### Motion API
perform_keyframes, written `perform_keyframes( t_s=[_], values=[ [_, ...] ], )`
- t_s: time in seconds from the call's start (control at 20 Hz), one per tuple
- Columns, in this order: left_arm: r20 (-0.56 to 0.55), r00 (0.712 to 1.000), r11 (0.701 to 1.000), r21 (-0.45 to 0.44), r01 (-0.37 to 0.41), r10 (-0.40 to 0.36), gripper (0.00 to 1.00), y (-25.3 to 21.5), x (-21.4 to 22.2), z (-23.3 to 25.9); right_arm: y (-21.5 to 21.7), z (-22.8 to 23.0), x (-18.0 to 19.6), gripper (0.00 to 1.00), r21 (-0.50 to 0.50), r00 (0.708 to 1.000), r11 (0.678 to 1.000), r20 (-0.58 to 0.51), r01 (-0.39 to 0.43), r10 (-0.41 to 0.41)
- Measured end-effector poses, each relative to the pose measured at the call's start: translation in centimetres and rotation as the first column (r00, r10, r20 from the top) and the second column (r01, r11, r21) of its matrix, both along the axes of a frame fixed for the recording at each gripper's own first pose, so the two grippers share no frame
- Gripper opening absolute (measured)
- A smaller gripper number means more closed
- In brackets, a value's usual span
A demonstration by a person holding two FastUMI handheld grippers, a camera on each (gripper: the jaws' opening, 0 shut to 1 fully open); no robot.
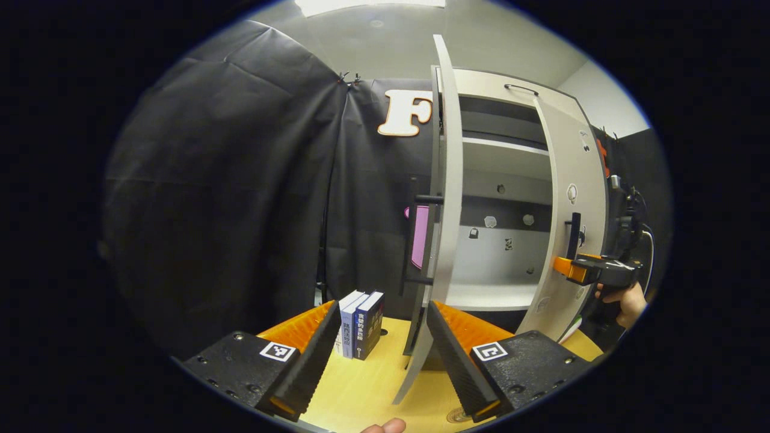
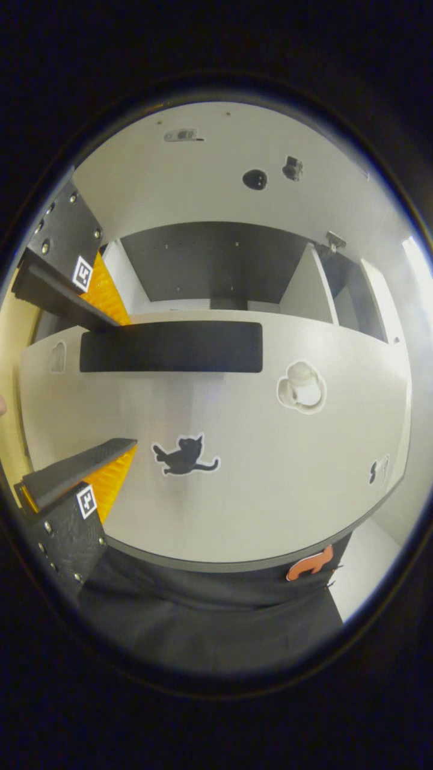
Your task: Grasp the bottle in the cabinet with the left hand and place it on the coaster, then close the right door with the right hand and the left door with the left hand.
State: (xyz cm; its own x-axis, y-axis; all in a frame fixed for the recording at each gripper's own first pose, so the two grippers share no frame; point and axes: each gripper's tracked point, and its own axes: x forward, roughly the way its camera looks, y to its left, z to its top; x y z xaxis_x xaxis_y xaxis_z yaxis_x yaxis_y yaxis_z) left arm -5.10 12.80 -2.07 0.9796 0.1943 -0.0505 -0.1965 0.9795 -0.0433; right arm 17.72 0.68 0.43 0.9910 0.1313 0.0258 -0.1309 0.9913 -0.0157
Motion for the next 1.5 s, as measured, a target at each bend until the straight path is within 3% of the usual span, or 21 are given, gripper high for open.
perform_keyframes(
  t_s=[0.75, 1.25, 1.5],
  values=[
    [-0.001, 0.990, 0.990, 0.010, 0.140, -0.140, 0.91, 2.2, 4.5, 1.1, 0.8, -0.1, 1.5, 1.00, 0.012, 0.989, 0.990, 0.020, 0.143, -0.143],
    [-0.005, 0.973, 0.973, -0.002, 0.229, -0.229, 0.91, 1.4, 6.2, 0.2, 0.8, -0.7, 1.4, 0.97, 0.058, 0.988, 0.987, -0.042, 0.151, -0.149],
    [-0.001, 0.964, 0.964, -0.016, 0.265, -0.265, 0.90, 0.8, 6.4, 0.2, 0.7, -0.2, -0.7, 1.00, 0.043, 0.991, 0.990, -0.024, 0.135, -0.134]
  ],
)
